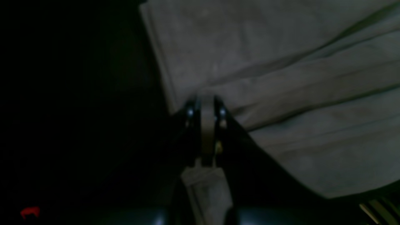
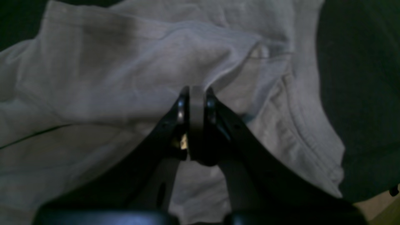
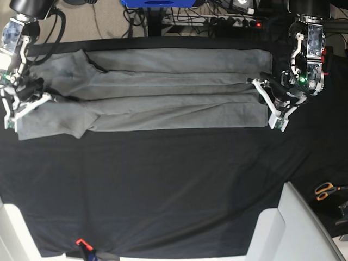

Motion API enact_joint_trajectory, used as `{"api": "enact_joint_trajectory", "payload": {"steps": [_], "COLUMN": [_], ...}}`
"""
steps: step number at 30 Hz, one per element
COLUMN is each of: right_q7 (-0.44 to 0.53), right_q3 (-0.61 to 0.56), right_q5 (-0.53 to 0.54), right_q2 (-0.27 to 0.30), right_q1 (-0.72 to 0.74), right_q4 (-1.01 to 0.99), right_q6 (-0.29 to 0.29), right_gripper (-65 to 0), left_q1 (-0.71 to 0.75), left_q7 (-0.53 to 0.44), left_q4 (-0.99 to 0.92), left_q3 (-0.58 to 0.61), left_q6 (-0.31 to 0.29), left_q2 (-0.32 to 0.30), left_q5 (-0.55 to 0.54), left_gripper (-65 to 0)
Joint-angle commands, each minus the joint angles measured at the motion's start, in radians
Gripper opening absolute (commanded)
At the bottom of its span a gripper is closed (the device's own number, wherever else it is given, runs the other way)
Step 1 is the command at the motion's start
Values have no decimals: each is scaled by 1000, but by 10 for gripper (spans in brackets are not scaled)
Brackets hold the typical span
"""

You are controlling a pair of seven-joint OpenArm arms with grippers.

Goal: Fold the T-shirt properly
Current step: 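Lower the folded edge and open both grippers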

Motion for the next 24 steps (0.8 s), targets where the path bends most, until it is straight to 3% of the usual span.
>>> {"api": "enact_joint_trajectory", "payload": {"steps": [1, 24], "right_q7": [14, 36], "right_q3": [3, 5], "right_q5": [1, -5], "right_q2": [-5, -7], "right_q1": [-1, -24], "right_q4": [20, 10], "right_q6": [2, 1], "right_gripper": [-650, -650], "left_q1": [-10, -8], "left_q7": [-14, -14], "left_q4": [18, 16], "left_q3": [-7, -7], "left_q6": [4, 4], "left_q2": [-13, -33], "left_q5": [0, 1], "left_gripper": [-650, -650]}}
